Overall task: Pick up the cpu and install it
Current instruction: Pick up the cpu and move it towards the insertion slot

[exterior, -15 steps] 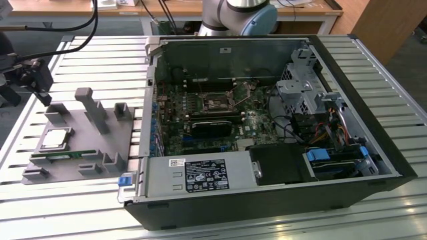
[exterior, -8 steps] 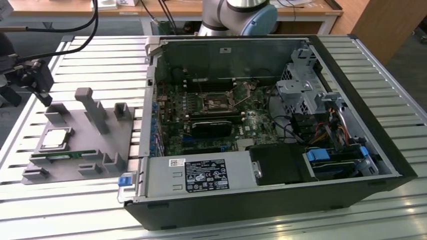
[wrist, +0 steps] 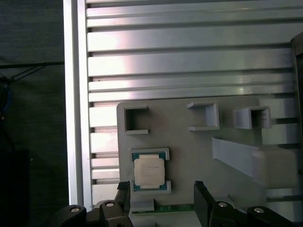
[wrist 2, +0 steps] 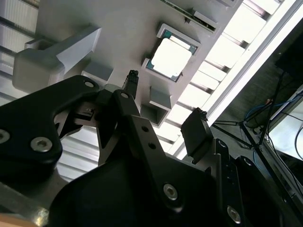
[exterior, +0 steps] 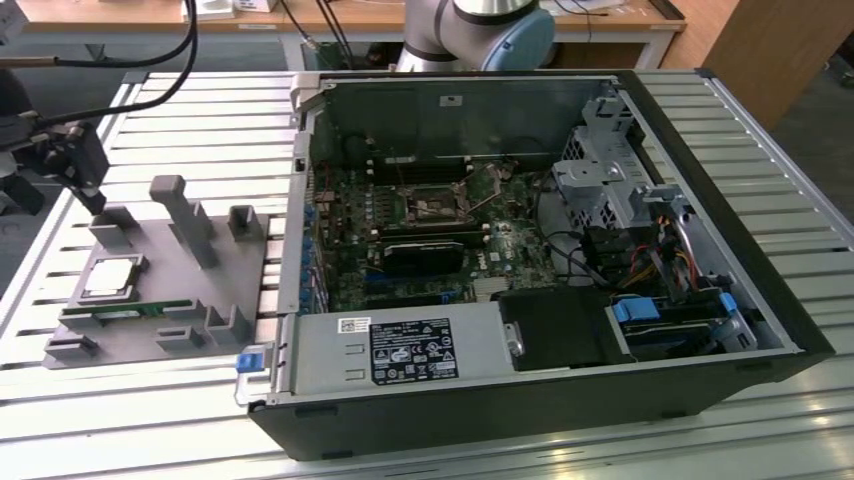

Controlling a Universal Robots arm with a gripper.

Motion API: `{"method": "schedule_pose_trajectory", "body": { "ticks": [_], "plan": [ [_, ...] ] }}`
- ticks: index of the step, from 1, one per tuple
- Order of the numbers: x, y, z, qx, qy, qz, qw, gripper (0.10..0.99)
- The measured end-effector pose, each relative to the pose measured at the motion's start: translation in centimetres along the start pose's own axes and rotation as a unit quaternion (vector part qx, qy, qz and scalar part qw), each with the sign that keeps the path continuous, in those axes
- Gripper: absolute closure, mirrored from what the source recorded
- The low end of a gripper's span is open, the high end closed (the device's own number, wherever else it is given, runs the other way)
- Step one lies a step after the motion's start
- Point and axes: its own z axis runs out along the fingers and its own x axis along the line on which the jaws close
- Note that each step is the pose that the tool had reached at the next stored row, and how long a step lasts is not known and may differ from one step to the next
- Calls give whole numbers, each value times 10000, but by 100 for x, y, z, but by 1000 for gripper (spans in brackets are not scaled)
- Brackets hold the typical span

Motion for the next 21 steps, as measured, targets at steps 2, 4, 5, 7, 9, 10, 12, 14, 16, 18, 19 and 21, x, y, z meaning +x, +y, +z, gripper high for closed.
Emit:
{"method": "schedule_pose_trajectory", "body": {
  "ticks": [2,4,5,7,9,10,12,14,16,18,19,21],
  "plan": [
    [0,0,6,0,0,0,10000,443],
    [0,0,13,0,0,0,10000,443],
    [0,-1,16,0,0,0,10000,443],
    [0,-1,24,0,0,0,10000,443],
    [0,-1,32,0,0,0,10000,443],
    [0,-1,35,-1,0,0,10000,443],
    [0,-2,43,-1,-1,0,10000,443],
    [0,-2,53,-1,-1,0,10000,443],
    [0,-3,68,-1,0,0,10000,443],
    [0,-4,85,-1,1,0,10000,443],
    [0,-5,93,0,1,0,10000,443],
    [0,-5,110,-1,1,0,10000,443]
  ]
}}
